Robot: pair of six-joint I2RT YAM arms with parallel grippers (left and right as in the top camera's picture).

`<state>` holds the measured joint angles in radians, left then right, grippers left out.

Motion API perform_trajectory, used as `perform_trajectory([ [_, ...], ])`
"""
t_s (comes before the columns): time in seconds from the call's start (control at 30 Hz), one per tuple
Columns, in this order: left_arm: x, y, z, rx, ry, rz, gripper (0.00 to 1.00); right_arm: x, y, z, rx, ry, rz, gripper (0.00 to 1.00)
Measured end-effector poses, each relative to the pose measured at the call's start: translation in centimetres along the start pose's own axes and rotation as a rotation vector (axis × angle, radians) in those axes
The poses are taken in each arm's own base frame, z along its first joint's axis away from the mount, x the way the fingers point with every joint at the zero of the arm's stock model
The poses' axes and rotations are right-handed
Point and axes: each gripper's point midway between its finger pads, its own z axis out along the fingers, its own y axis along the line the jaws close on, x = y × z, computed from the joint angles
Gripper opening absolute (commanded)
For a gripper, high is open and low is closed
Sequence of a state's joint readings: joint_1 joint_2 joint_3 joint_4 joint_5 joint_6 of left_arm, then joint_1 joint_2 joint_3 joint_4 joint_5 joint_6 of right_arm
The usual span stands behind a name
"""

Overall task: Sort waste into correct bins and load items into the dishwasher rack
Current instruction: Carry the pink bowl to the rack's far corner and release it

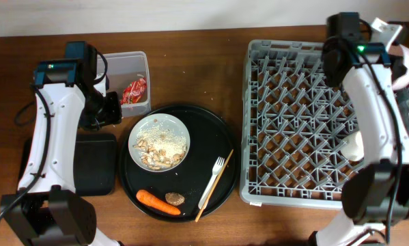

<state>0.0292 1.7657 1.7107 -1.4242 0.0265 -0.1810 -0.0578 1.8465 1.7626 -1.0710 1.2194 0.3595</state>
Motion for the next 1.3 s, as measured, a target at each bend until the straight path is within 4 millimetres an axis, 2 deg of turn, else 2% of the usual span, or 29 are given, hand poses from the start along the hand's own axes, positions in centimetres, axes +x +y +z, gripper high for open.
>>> perform_trajectory([
  [0.1, -0.1, 0.0, 0.0, 0.0, -0.003, 0.0, 0.43, 0.9, 0.5, 2.7, 0.03, 0.05, 0.006, 0.04],
  [0.2, -0.2, 0.0, 0.0, 0.001, -0.008, 0.0, 0.43, 1.5, 1.0, 4.2, 0.021, 0.086, 0.015, 0.04],
  [0.47, -0.2, 0.0, 0.0, 0.001, -0.008, 0.0, 0.43, 4.1, 5.8, 6.3, -0.027, 0.159, -0.072, 0.04],
  [0.57, -0.2, 0.0, 0.0, 0.001, -0.008, 0.0, 0.43, 4.7, 6.8, 6.7, -0.031, 0.169, -0.088, 0.04],
  [0.9, -0.2, 0.0, 0.0, 0.001, -0.008, 0.0, 0.43, 4.3, 7.1, 6.8, -0.007, 0.148, -0.082, 0.04],
  [1.13, -0.4, -0.1, 0.0, 0.003, -0.015, 0.0, 0.43, 2.3, 4.2, 6.7, 0.182, 0.049, -0.057, 0.04],
  [1.3, -0.5, -0.1, 0.0, 0.004, -0.023, 0.0, 0.43, 1.9, 3.7, 6.6, 0.213, 0.035, -0.062, 0.04],
])
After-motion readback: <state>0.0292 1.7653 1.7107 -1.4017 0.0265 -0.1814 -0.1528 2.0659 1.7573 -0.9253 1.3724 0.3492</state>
